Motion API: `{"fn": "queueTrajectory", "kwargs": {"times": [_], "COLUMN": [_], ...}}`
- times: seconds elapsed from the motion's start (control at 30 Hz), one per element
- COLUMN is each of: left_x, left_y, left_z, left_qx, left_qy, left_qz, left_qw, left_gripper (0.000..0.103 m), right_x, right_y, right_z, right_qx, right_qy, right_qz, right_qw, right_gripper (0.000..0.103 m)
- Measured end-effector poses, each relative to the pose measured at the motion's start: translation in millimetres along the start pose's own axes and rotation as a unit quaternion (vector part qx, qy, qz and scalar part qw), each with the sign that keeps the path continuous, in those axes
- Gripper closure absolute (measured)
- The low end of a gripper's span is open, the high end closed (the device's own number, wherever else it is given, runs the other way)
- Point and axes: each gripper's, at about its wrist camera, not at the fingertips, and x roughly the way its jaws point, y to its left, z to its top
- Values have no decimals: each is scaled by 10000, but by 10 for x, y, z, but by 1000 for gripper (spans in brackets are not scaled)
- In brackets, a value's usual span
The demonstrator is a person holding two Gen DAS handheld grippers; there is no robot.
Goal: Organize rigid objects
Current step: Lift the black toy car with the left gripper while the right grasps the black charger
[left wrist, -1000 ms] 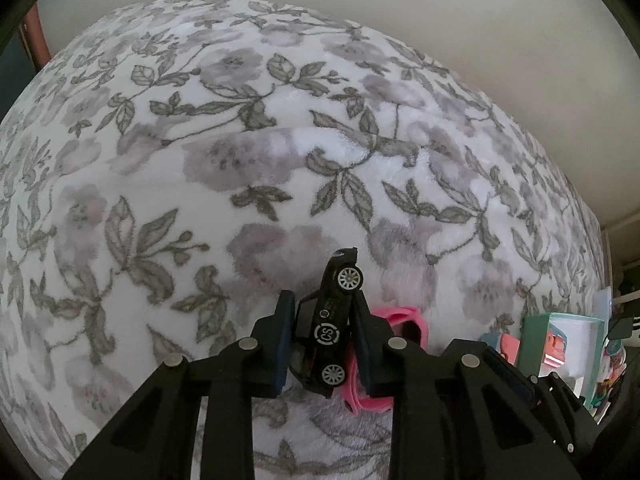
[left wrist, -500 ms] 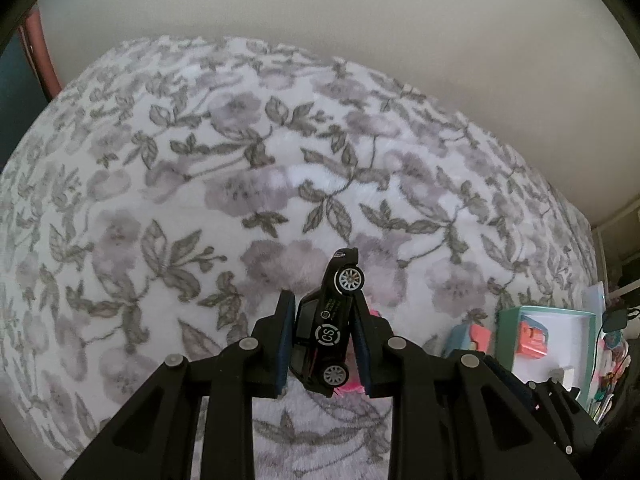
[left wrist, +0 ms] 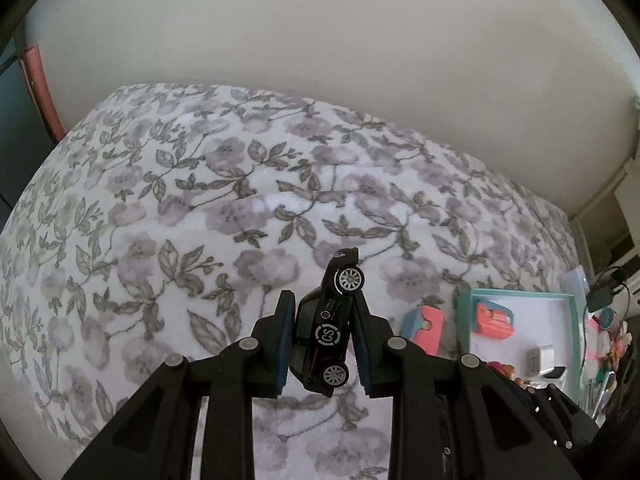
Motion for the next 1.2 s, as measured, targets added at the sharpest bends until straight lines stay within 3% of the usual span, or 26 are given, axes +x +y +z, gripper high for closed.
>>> {"fn": "queueTrajectory", "kwargs": {"times": [0.23,0.5,0.9,1.2], "left_x": [-253,-386,-229,-119], "left_y": [-194,-509,-1256,-1743], "left_z": [-53,-172,-490,-696], "left_qx": [140,384,1291,1708], "left_qy": [-231,-403,-163,-24], "left_qz": [-238,-262,-460,-639], "left_qw": [9994,9981,9904,9832], "left_gripper": [75,75,75,75], "right_x": [-304,-596,-798,-851], "right_y": [-163,-528,-1146,-1519], "right_z": [-150,-321,-443,-531], "right_qx": [276,847,1541,1925], "right_qy": [-91,-117,-183,-122], "right_qz": [-278,-647,-1262,-1614], "right_qw": [9992,9942,9798,9678], "right_gripper": [43,43,43,43]}}
